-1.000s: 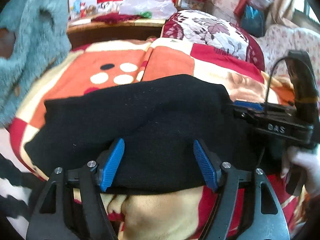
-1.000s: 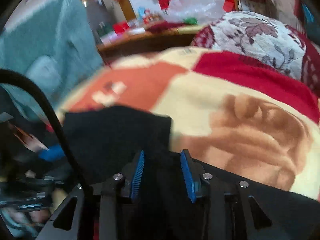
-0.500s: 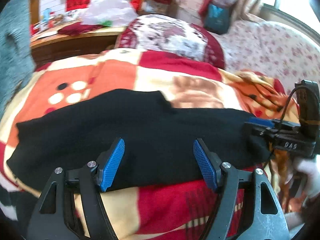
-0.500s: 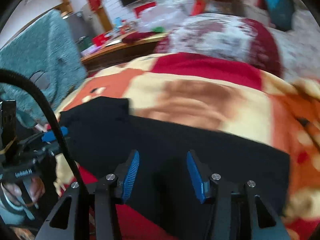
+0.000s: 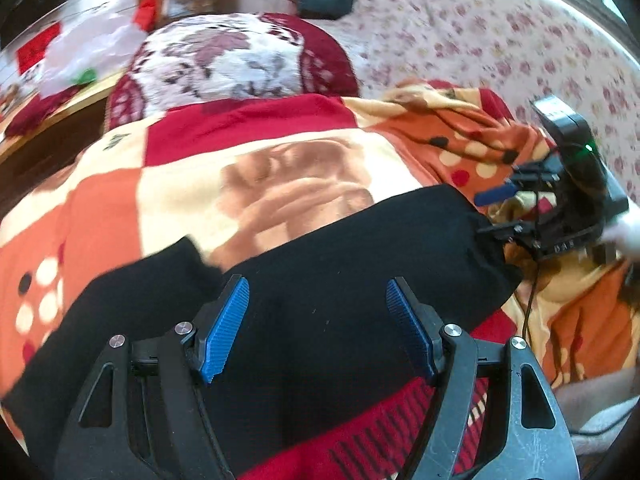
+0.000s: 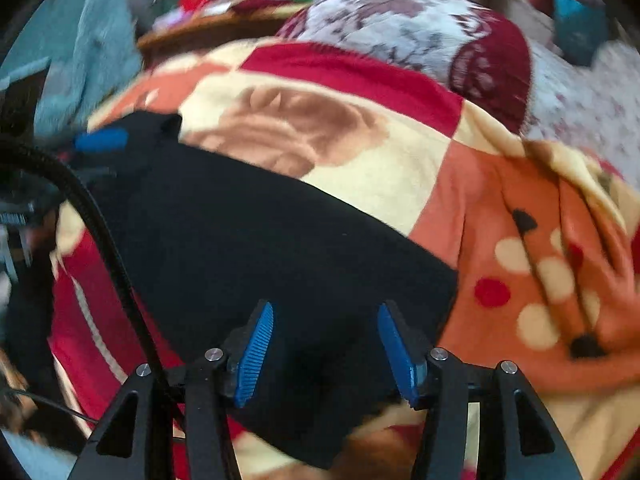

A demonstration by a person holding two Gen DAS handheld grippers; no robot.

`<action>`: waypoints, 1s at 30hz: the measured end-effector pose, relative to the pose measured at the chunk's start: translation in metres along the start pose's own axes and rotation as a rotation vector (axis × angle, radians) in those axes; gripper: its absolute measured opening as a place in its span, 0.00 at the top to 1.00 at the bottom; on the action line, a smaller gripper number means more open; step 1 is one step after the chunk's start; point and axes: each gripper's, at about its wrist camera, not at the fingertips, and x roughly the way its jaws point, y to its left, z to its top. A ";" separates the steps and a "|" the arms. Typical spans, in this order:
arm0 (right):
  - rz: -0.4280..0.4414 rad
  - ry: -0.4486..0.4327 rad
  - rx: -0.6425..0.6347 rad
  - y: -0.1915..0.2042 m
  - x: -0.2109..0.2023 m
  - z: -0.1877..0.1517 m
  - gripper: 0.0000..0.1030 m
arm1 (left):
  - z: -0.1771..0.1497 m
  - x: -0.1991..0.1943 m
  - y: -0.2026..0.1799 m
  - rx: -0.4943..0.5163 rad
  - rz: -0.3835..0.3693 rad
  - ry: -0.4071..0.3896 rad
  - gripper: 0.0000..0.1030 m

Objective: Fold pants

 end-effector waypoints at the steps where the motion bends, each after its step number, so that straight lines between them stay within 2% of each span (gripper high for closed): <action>1: 0.001 0.028 -0.021 -0.004 0.005 0.003 0.48 | 0.002 0.003 -0.001 0.013 -0.005 0.007 0.30; 8: 0.119 0.194 -0.090 -0.020 0.033 0.007 0.48 | 0.019 0.028 -0.013 0.140 -0.065 0.075 0.30; 11: 0.170 0.185 -0.102 -0.021 0.034 0.004 0.62 | 0.023 0.039 -0.016 0.200 -0.071 0.108 0.30; 12: 0.169 0.180 -0.114 -0.020 0.032 0.003 0.71 | 0.023 0.041 -0.016 0.210 -0.071 0.110 0.30; 13: 0.160 0.170 -0.139 -0.016 0.029 0.002 0.81 | 0.024 0.043 -0.016 0.222 -0.074 0.113 0.30; 16: 0.092 0.142 -0.236 0.001 0.019 -0.004 0.88 | 0.028 0.048 -0.014 0.230 -0.103 0.128 0.30; 19: 0.008 0.099 -0.335 0.018 0.004 -0.011 0.90 | 0.030 0.052 -0.016 0.258 -0.112 0.140 0.30; 22: -0.043 0.057 -0.374 0.025 -0.011 -0.015 0.90 | 0.030 0.057 -0.021 0.311 -0.107 0.152 0.30; 27: -0.070 -0.023 -0.364 0.031 -0.043 -0.020 0.91 | 0.028 0.066 -0.030 0.383 -0.138 0.177 0.30; 30: -0.080 -0.037 -0.369 0.039 -0.050 -0.019 0.91 | 0.027 0.071 -0.033 0.407 -0.163 0.186 0.33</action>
